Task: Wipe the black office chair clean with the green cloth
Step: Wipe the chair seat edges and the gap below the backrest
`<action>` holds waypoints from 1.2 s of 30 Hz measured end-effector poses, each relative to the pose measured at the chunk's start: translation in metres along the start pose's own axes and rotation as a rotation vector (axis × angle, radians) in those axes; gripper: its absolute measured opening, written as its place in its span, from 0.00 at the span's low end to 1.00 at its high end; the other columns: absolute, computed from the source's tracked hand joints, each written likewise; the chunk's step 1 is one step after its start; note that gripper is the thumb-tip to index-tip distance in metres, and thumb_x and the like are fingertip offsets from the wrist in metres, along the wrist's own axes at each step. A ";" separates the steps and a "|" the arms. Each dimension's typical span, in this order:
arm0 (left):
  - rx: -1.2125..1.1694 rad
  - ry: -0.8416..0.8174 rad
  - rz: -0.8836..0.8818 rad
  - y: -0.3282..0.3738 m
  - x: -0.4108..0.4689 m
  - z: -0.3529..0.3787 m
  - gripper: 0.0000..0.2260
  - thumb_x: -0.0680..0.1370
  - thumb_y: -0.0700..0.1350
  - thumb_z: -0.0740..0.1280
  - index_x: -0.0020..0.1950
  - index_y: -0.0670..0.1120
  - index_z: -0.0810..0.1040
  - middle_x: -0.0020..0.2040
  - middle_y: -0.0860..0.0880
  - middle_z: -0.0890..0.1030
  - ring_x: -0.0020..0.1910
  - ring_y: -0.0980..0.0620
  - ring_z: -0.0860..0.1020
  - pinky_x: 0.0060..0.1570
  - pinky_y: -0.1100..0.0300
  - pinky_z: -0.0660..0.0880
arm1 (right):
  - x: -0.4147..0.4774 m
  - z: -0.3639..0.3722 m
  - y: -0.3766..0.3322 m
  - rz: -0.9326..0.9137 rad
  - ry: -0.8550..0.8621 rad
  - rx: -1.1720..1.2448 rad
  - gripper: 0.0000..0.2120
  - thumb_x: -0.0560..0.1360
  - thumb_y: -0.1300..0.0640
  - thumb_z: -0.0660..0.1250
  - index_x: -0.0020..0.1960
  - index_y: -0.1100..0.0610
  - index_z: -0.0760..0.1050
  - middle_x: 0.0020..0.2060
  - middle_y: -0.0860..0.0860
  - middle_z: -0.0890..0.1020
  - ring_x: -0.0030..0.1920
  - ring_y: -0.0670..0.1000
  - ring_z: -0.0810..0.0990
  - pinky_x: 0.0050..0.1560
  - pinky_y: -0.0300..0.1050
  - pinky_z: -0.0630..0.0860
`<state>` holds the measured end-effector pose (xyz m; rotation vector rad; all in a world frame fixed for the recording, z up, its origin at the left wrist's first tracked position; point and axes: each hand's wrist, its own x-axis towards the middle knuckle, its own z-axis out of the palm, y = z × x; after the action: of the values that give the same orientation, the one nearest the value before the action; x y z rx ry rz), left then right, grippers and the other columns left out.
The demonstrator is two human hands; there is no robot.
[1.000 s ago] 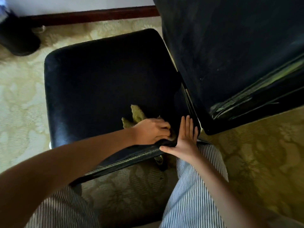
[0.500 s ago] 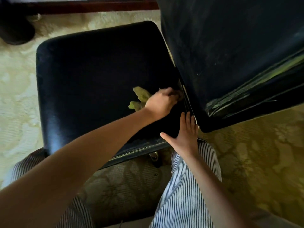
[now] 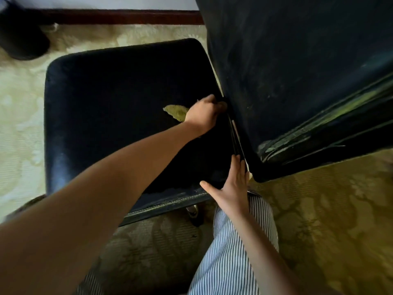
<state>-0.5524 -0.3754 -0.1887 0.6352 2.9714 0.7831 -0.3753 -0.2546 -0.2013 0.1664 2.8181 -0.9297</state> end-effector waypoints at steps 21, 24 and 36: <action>-0.193 0.123 -0.017 0.006 -0.027 0.010 0.11 0.76 0.42 0.63 0.56 0.45 0.81 0.49 0.41 0.75 0.47 0.42 0.77 0.45 0.50 0.77 | 0.001 0.000 0.000 0.031 0.007 0.112 0.53 0.66 0.43 0.74 0.77 0.57 0.44 0.76 0.54 0.49 0.76 0.51 0.44 0.75 0.53 0.46; -0.171 0.113 -0.164 -0.004 0.004 0.002 0.12 0.78 0.44 0.62 0.59 0.47 0.79 0.54 0.43 0.74 0.52 0.44 0.76 0.50 0.51 0.75 | 0.002 0.002 0.003 0.029 -0.005 0.091 0.54 0.66 0.42 0.74 0.77 0.57 0.43 0.76 0.53 0.47 0.74 0.45 0.41 0.75 0.50 0.43; -0.001 -0.132 -0.129 0.022 0.022 0.005 0.12 0.76 0.42 0.61 0.57 0.43 0.79 0.62 0.48 0.73 0.58 0.44 0.75 0.52 0.54 0.72 | 0.003 0.002 0.000 0.032 -0.017 0.072 0.53 0.66 0.41 0.73 0.77 0.57 0.43 0.76 0.53 0.47 0.74 0.44 0.41 0.75 0.50 0.40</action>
<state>-0.5633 -0.3467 -0.1806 0.4696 2.8583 0.7037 -0.3778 -0.2553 -0.2036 0.2109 2.7596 -1.0204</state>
